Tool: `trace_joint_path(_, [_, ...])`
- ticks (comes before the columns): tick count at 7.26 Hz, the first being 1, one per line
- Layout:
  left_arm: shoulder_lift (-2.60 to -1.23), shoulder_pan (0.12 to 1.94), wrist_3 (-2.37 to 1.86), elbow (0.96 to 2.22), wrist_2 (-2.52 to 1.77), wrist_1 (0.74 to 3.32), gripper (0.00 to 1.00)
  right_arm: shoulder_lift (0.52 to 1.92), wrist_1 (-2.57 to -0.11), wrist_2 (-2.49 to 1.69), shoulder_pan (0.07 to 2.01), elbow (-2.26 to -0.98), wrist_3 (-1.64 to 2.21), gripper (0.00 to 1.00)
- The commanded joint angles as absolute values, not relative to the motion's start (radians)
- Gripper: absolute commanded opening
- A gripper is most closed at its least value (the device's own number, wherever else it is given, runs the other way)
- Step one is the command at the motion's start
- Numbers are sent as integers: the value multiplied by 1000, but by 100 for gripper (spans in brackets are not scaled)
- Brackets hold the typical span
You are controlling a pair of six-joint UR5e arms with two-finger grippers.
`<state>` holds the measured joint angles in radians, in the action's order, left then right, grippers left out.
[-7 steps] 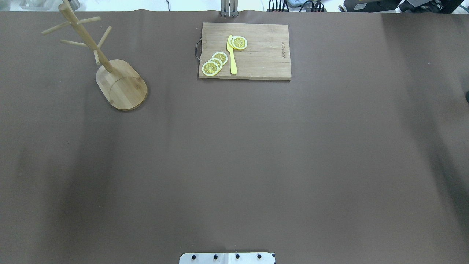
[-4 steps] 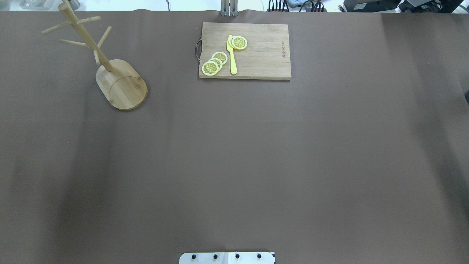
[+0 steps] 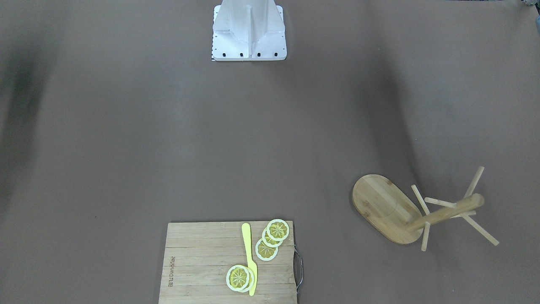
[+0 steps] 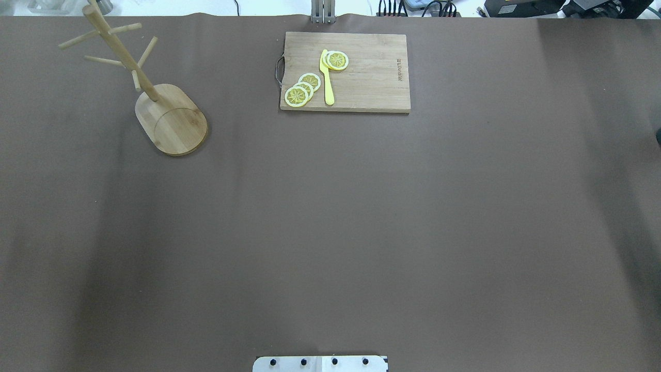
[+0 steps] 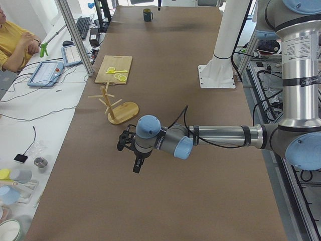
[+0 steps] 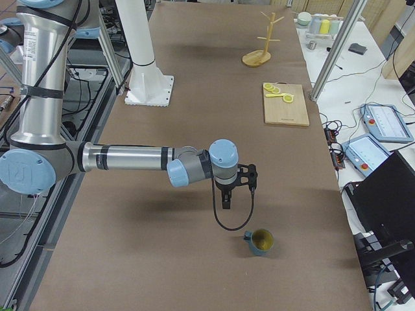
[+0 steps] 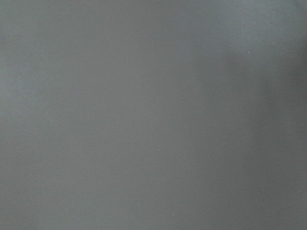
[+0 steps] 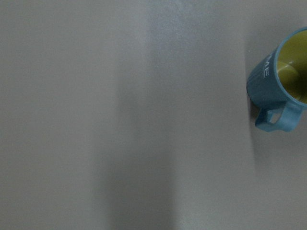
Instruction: Hang cup on storage rack
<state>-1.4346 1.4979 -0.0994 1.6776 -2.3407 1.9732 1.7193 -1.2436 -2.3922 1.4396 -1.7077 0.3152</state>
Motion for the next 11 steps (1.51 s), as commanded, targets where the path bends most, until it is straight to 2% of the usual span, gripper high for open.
trace_joint_path(1, [-1424,1500,-153,1683,-2338,2011,98,1727,-1229,-2398,1439,-1698,316,100])
trace_joint_path(2, [-1420,1500,-159,1675,-2338,2022,98,1711,-1229,-2382,1437,-1657,305,100])
trace_joint_path(4, [-1420,1499,-163,1658,-2338,2023,98,1500,-1232,-2382,1484,-1371,216,100])
trace_joint_path(5, [-1420,1499,-188,1664,-2338,2023,98,1374,-1238,-2387,1540,-1189,99,100])
trace_joint_path(6, [-1422,1499,-221,1667,-2338,2025,98,1294,-1238,-2379,1555,-1067,56,100])
trace_joint_path(11, [-1430,1497,-221,1654,-2338,2025,98,1288,-1224,-2312,1572,-991,-3,100])
